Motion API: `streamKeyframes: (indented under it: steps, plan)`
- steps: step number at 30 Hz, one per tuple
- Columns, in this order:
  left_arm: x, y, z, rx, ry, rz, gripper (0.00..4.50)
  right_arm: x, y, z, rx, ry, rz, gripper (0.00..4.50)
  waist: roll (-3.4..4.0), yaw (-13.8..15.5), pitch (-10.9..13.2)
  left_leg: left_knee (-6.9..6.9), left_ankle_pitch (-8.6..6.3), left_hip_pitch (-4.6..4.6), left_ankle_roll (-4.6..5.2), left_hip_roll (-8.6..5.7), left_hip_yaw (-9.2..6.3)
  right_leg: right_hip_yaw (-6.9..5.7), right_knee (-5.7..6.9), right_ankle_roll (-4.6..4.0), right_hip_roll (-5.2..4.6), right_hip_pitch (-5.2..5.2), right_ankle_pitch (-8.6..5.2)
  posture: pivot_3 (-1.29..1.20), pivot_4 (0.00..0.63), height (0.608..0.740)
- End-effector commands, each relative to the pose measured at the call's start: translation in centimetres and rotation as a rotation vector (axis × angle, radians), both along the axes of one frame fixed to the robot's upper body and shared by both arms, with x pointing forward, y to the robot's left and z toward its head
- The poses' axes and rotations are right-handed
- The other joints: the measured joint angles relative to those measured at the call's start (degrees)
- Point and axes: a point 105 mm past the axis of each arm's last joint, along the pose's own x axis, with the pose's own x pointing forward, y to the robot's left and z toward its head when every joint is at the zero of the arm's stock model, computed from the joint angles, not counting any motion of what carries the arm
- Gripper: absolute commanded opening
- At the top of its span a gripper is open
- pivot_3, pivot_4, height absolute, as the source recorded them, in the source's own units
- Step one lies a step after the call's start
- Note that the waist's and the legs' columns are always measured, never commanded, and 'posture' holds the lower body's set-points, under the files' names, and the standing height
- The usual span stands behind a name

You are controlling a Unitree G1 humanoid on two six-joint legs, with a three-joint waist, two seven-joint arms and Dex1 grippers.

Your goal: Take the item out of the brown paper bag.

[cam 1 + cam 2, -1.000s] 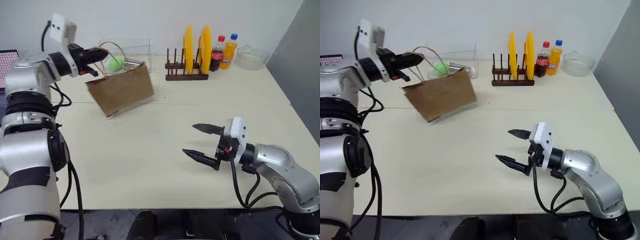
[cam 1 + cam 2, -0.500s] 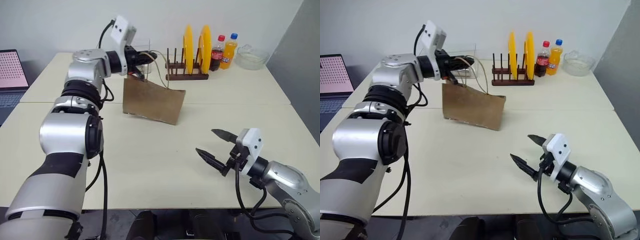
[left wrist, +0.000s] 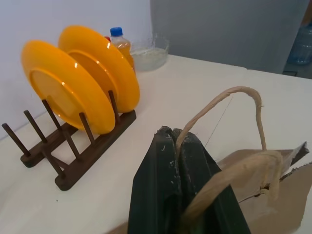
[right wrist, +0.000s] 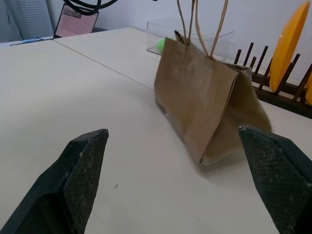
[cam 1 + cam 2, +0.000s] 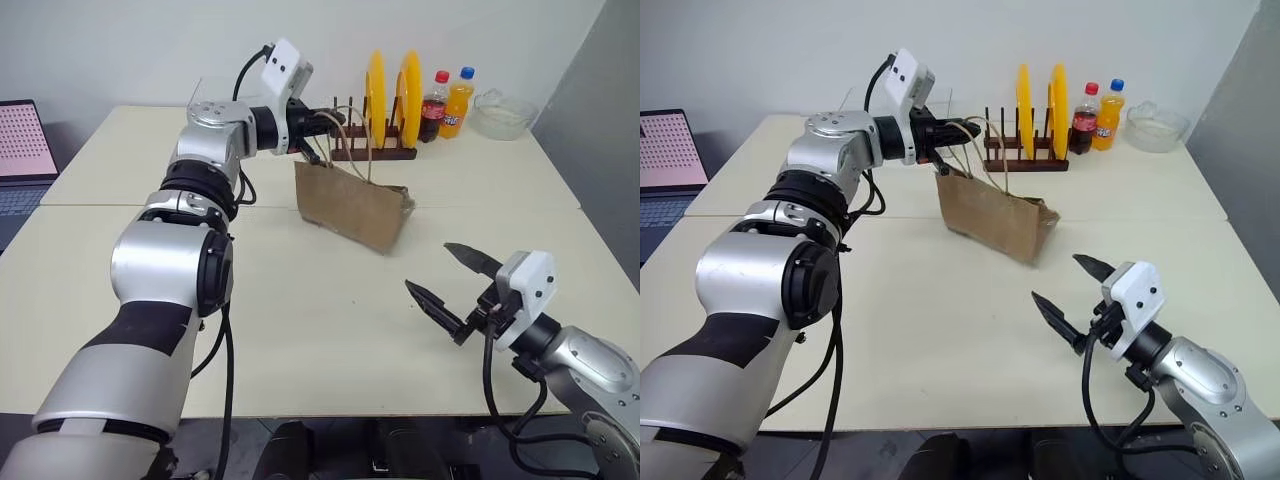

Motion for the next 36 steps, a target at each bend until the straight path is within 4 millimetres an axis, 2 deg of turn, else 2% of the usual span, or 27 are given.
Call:
streamKeyframes:
  steps: [1, 18, 24, 31, 36]
  plan:
    - [-0.2, -0.6, 3.5, -0.021, -0.093, 0.015, 0.04, -0.3, 0.0, 1.5, 0.01, -0.061, -0.004, 4.5, 0.0, 0.03, 0.0, 0.01, 0.0, 0.0, 0.0, 0.0, -0.01, 0.0, 0.0, 0.0, 0.0, 0.0, 0.0, 0.0, 0.15, 0.74]
    - [0.2, -0.2, 2.7, -0.011, -0.047, 0.061, 0.04, 0.1, 0.4, 1.9, 0.009, -0.067, 0.005, 4.5, -0.01, 0.03, 0.01, 0.45, -0.02, -0.02, 0.02, -0.03, 0.0, 0.02, 0.46, 0.01, -0.01, 0.0, -0.01, 0.0, 0.15, 0.74]
    - [0.1, 0.1, 3.9, -0.016, -0.067, 0.074, 0.04, 0.2, 0.4, 1.8, 0.01, -0.063, 0.009, 4.5, -0.01, 0.03, 0.01, 0.49, -0.02, -0.02, 0.02, -0.04, 0.0, 0.03, 0.54, 0.01, -0.01, 0.0, -0.01, 0.0, 0.15, 0.74]
    - [0.4, 0.1, 5.5, -0.104, -0.05, 0.135, 0.04, 0.3, 0.4, 1.5, 0.012, -0.058, 0.018, 4.5, -0.02, 0.03, 0.01, 0.5, -0.02, -0.02, 0.02, -0.04, 0.0, 0.03, 0.54, 0.02, -0.01, -0.01, -0.01, 0.0, 0.15, 0.74]
    - [0.5, -0.1, 5.8, -0.121, -0.05, 0.147, 0.04, 0.5, 0.4, 1.4, 0.012, -0.056, 0.025, 4.5, -0.02, 0.01, 0.01, 0.5, -0.02, -0.01, 0.02, -0.04, 0.0, 0.03, 0.56, 0.02, -0.01, -0.01, -0.01, 0.0, 0.15, 0.74]
